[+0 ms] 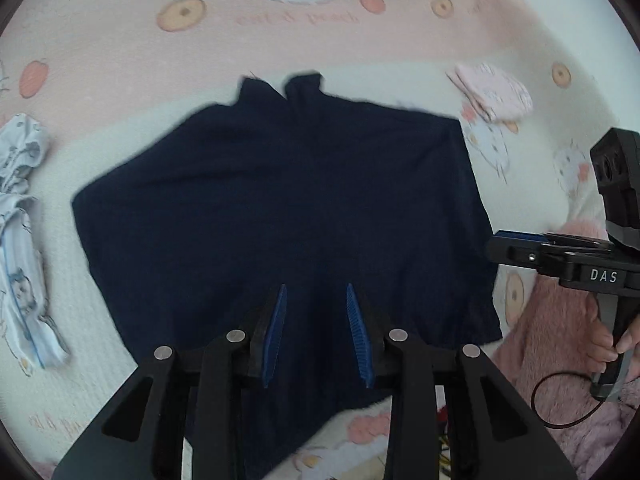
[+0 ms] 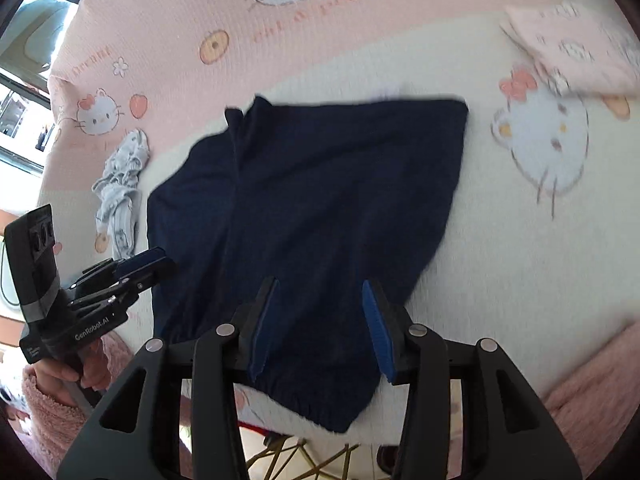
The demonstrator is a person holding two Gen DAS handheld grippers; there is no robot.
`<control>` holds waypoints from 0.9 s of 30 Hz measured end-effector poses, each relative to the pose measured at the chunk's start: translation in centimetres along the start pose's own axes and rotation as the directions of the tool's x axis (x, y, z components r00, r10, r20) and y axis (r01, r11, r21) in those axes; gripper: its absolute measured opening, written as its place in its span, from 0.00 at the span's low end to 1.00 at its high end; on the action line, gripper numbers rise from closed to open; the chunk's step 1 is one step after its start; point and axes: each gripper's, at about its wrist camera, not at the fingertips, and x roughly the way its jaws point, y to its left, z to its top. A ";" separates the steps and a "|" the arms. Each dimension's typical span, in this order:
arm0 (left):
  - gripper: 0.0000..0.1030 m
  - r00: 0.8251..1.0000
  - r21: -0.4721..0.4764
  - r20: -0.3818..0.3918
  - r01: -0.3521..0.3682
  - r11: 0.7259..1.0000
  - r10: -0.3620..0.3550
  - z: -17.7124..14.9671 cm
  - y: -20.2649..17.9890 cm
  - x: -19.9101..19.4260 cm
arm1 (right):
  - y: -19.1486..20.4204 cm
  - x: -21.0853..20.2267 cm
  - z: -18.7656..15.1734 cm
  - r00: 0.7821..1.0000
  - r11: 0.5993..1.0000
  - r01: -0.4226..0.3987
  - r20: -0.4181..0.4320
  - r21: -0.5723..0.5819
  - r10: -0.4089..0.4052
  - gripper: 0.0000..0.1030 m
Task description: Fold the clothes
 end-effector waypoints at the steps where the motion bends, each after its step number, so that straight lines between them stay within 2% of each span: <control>1: 0.32 1.000 0.001 -0.018 -0.002 1.000 0.002 -1.0 -0.8 0.4 | -0.3 0.6 -1.4 1.000 1.000 0.011 -0.018 0.006 -0.011 0.43; 4: 0.32 0.999 -0.022 -0.050 -0.019 1.000 0.018 -3.2 -1.6 1.4 | -0.8 1.4 -4.1 0.994 0.995 0.097 -0.052 -0.036 -0.099 0.42; 7: 0.33 0.999 -0.037 -0.032 -0.025 0.999 0.024 -3.8 -1.5 0.8 | -1.1 0.7 -5.5 0.988 0.987 0.145 -0.041 -0.064 -0.147 0.42; 10: 0.33 0.998 -0.054 0.014 -0.063 0.997 0.064 -3.7 -1.7 -0.4 | -1.6 0.1 -6.9 0.985 0.985 0.160 -0.053 -0.062 -0.164 0.43; 12: 0.33 0.998 -0.046 0.040 -0.040 0.998 0.042 -3.9 -2.6 -1.1 | -2.2 -0.9 -7.2 0.991 0.991 0.133 -0.030 -0.028 -0.134 0.43; 15: 0.33 0.997 -0.029 0.074 0.004 1.000 -0.002 -4.2 -4.0 -2.1 | -3.3 -2.5 -6.8 0.999 0.998 0.046 0.012 0.052 -0.046 0.43; 17: 0.33 0.996 -0.008 0.082 0.020 1.000 -0.019 -4.6 -5.3 -2.3 | -4.2 -2.4 -6.7 0.999 0.995 0.035 -0.005 0.094 -0.035 0.43; 20: 0.33 0.998 0.048 0.053 0.019 0.999 -0.021 -5.6 -7.6 -1.5 | -4.9 -0.8 -6.5 0.997 0.991 0.032 -0.071 0.133 -0.023 0.43; 21: 0.33 0.999 0.068 0.041 0.017 0.998 -0.020 -5.9 -8.2 -1.1 | -4.9 -0.6 -6.4 0.997 0.991 0.034 -0.074 0.130 -0.025 0.44; 23: 0.33 1.000 0.103 0.024 0.001 0.995 -0.004 -6.4 -9.3 -0.6 | -4.3 -0.5 -6.1 0.996 0.994 0.035 -0.080 0.105 -0.027 0.54; 26: 0.33 1.000 0.115 0.012 -0.008 0.993 0.007 -6.6 -9.9 -0.1 | -3.1 -0.4 -6.4 0.994 0.998 0.055 -0.099 0.040 -0.050 0.55; 27: 0.33 1.000 0.113 0.011 -0.004 0.994 0.003 -6.5 -10.0 -0.1 | -2.7 -0.3 -6.5 0.993 0.999 0.034 -0.115 0.026 -0.031 0.55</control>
